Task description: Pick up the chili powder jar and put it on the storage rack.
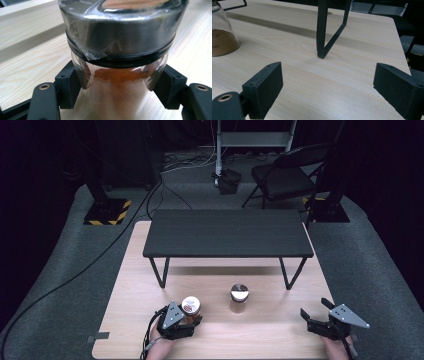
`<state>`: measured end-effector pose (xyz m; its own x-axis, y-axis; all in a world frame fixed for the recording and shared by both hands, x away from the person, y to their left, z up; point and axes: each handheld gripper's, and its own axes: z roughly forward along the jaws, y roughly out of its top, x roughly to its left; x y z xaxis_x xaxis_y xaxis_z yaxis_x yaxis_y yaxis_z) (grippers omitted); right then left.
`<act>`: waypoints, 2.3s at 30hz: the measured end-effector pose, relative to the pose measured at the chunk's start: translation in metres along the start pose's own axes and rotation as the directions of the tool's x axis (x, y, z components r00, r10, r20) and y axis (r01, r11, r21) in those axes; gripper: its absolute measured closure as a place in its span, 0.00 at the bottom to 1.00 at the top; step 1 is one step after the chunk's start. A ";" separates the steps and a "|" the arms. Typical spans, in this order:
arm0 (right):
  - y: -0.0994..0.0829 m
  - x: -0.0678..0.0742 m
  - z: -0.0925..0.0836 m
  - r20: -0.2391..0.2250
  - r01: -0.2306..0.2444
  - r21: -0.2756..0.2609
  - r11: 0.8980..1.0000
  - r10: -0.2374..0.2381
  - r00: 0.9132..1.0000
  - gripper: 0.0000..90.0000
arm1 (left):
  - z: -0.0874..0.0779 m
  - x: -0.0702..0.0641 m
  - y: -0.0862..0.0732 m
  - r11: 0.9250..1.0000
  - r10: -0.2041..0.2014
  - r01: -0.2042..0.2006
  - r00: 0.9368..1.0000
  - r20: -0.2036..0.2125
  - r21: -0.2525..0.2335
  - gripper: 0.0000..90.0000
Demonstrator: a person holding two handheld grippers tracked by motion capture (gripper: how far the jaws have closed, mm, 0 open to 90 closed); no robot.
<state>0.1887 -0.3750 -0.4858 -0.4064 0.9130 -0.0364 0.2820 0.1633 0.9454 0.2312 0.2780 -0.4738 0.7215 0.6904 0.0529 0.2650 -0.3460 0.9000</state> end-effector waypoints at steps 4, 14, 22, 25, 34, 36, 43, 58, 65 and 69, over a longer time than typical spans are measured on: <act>0.000 0.000 0.000 0.000 0.000 0.001 1.000 0.000 1.000 0.09 | 0.000 0.000 0.000 1.000 -0.002 0.002 1.000 0.001 -0.001 0.34; 0.000 0.000 0.000 -0.001 0.001 0.002 1.000 -0.001 1.000 0.09 | -0.003 -0.001 -0.004 1.000 -0.013 0.013 1.000 -0.008 -0.018 0.35; 0.001 0.000 0.001 -0.002 0.000 0.003 1.000 0.000 1.000 0.09 | -0.010 -0.002 -0.006 0.998 -0.032 0.032 0.999 -0.013 -0.059 0.35; 0.001 0.000 0.000 -0.002 0.000 0.002 1.000 0.000 1.000 0.09 | -0.014 -0.001 -0.005 0.996 -0.037 0.035 0.999 -0.018 -0.076 0.35; 0.001 0.000 0.001 -0.003 0.000 0.004 1.000 0.000 1.000 0.09 | -0.027 0.000 0.003 0.993 -0.052 0.048 0.998 -0.036 -0.107 0.35; 0.001 -0.001 0.001 -0.003 -0.001 0.003 1.000 0.001 1.000 0.09 | -0.029 0.000 0.004 0.991 -0.060 0.055 0.997 -0.038 -0.119 0.35; 0.001 0.000 0.000 -0.004 0.001 0.002 1.000 -0.001 1.000 0.09 | -0.035 0.000 0.017 0.990 -0.065 0.058 0.997 -0.052 -0.132 0.35; 0.000 0.000 0.000 -0.002 0.002 0.002 1.000 -0.002 1.000 0.09 | -0.046 0.001 0.073 0.988 -0.034 0.022 0.996 -0.077 -0.150 0.35; 0.000 0.000 0.000 -0.003 -0.002 0.000 1.000 0.002 1.000 0.09 | -0.046 0.003 0.095 0.990 -0.029 0.015 0.996 -0.090 -0.143 0.35; 0.000 0.000 0.000 -0.003 -0.001 0.000 1.000 0.001 1.000 0.09 | -0.046 0.005 0.108 0.990 -0.018 0.004 0.995 -0.097 -0.140 0.35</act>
<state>0.1892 -0.3753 -0.4857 -0.4092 0.9118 -0.0344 0.2827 0.1626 0.9453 0.2336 0.2737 -0.3566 0.6511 0.7549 0.0784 0.1759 -0.2506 0.9520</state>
